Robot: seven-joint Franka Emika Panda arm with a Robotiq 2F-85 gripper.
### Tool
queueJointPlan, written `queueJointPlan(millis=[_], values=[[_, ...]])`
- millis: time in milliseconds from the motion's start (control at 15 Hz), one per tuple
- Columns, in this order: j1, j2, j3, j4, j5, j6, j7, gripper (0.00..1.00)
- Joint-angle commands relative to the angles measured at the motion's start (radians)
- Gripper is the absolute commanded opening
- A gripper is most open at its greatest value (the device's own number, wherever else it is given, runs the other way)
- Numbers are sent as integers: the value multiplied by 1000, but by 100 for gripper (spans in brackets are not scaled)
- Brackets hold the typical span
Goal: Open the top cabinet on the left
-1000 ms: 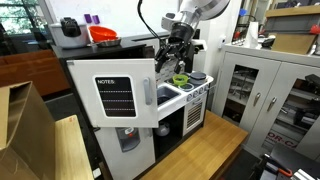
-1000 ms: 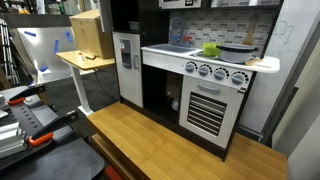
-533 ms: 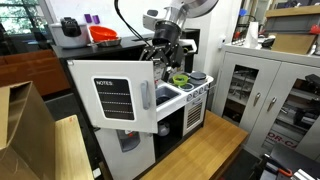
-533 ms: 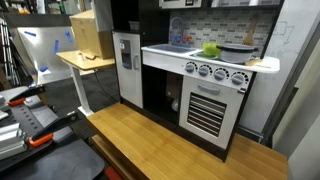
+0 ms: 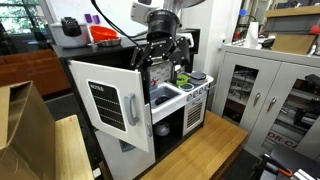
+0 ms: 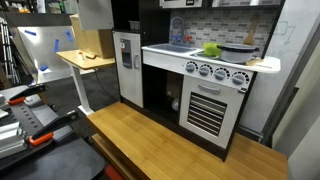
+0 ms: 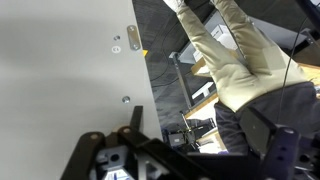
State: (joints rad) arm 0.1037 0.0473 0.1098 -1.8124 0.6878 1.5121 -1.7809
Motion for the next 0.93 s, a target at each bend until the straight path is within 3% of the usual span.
queueJointPlan(millis=[0, 467, 867], values=[[-29, -9, -28, 0, -5, 48, 22, 100], [-102, -96, -114, -22, -37, 227, 180, 100], [-115, -185, -141, -13, -160, 299, 400, 100]])
